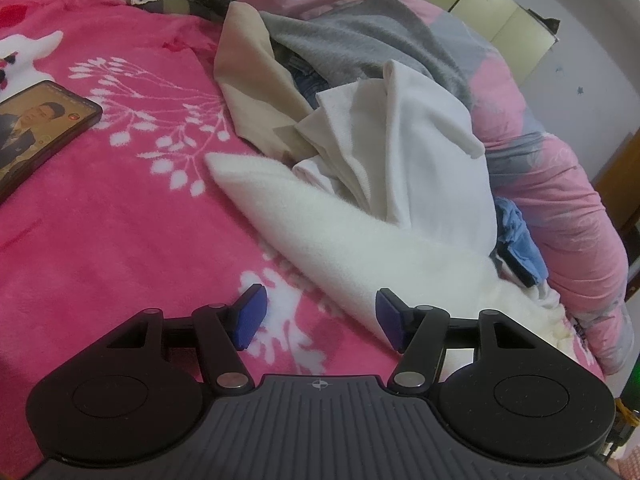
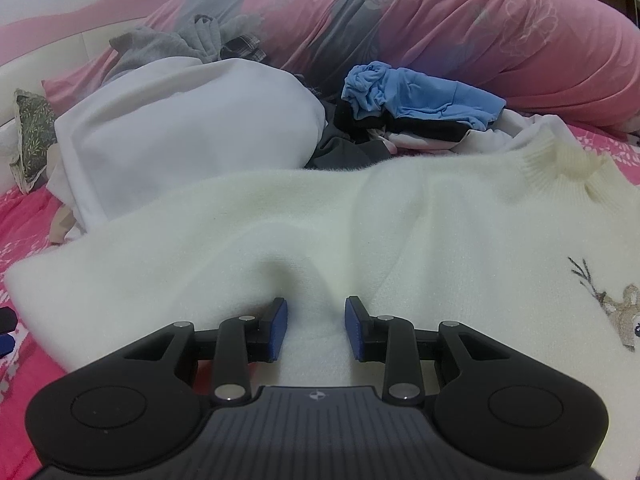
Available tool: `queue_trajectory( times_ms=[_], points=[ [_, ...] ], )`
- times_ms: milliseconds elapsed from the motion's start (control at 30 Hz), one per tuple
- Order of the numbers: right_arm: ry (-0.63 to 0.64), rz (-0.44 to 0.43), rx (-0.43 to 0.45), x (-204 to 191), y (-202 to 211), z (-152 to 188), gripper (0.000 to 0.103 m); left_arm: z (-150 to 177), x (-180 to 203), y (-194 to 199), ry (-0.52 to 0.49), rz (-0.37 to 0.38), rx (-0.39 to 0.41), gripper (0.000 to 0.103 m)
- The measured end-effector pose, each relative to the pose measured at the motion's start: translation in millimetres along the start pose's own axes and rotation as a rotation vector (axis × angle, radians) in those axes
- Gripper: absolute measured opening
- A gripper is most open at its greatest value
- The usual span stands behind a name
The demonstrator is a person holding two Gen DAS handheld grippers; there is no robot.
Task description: Fold clothes
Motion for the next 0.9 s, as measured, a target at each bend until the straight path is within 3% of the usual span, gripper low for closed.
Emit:
queue_trajectory(
  times_ms=[667,767,900],
  points=[
    [0.027,0.025,-0.001,-5,3,-2,0.035,6,-5,2,0.012,0.036,0.032,0.062],
    [0.120,0.083,-0.008,-18,11,-6,0.037,5,-10,4,0.046,0.063,0.042,0.062],
    [0.292,0.068,0.098,-46,46,-7,0.037,3,-16,7,0.093,0.093,0.054,0.062]
  ],
)
Point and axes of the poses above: each gripper's, at about its wrist camera, not at the fingertips, and y roughly against the way its jaws point, x to its right, z to its underside, the point moved 3 cm from there along -y, roughly the way its jaws point, and after that the axes turned 4 degrees about x, right-handed, at the moved point
